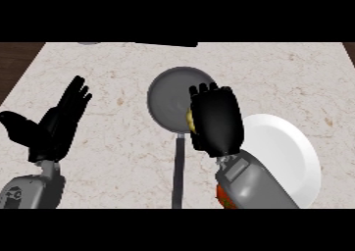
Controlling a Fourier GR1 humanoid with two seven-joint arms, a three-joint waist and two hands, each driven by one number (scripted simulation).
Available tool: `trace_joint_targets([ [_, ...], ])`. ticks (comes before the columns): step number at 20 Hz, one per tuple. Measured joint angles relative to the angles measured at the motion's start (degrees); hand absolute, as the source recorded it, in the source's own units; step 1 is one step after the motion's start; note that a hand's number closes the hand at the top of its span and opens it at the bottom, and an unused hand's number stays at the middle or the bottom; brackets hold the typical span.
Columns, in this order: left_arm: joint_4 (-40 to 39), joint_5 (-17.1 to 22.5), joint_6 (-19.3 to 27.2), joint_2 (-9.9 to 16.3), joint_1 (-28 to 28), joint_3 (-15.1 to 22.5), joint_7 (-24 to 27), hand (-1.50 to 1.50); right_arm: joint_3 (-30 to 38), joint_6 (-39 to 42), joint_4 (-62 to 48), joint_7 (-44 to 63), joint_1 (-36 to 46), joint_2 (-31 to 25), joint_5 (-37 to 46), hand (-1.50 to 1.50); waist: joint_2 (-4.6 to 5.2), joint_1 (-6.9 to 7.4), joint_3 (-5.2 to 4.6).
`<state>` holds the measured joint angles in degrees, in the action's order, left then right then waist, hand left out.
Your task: Pick the squash from the plate and place it in the pan
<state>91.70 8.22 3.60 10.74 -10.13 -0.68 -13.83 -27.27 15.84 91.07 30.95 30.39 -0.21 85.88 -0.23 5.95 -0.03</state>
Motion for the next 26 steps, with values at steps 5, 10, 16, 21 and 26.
trace_joint_targets([
  [5,-0.7,-0.3,-0.4,-0.6,-1.6,1.1,0.0,0.0,-2.5,-1.9,-1.6,17.0,7.7,0.2,-4.7,1.5,0.63,1.87,-0.1],
  [10,-1.6,-0.8,-0.1,-1.1,-3.5,1.7,-0.4,0.0,-4.2,-5.6,-6.6,28.5,16.6,0.0,-10.3,1.5,0.94,2.05,-0.14],
  [16,-2.0,-1.3,1.1,-1.2,-4.0,1.0,-0.8,0.0,-5.0,-11.8,-16.0,32.9,24.5,-0.3,-15.7,1.5,0.99,0.36,-0.1],
  [21,-2.4,-1.4,1.4,-0.9,-2.9,-0.1,0.0,0.0,-4.4,-18.7,-23.9,31.9,27.5,-0.3,-18.2,1.5,0.89,-1.57,-0.05],
  [26,-1.0,-1.4,1.3,-1.1,-1.0,-0.1,0.2,0.0,-4.9,-29.1,-33.0,28.0,27.2,-0.2,-21.7,1.5,0.93,-2.28,-0.01],
])
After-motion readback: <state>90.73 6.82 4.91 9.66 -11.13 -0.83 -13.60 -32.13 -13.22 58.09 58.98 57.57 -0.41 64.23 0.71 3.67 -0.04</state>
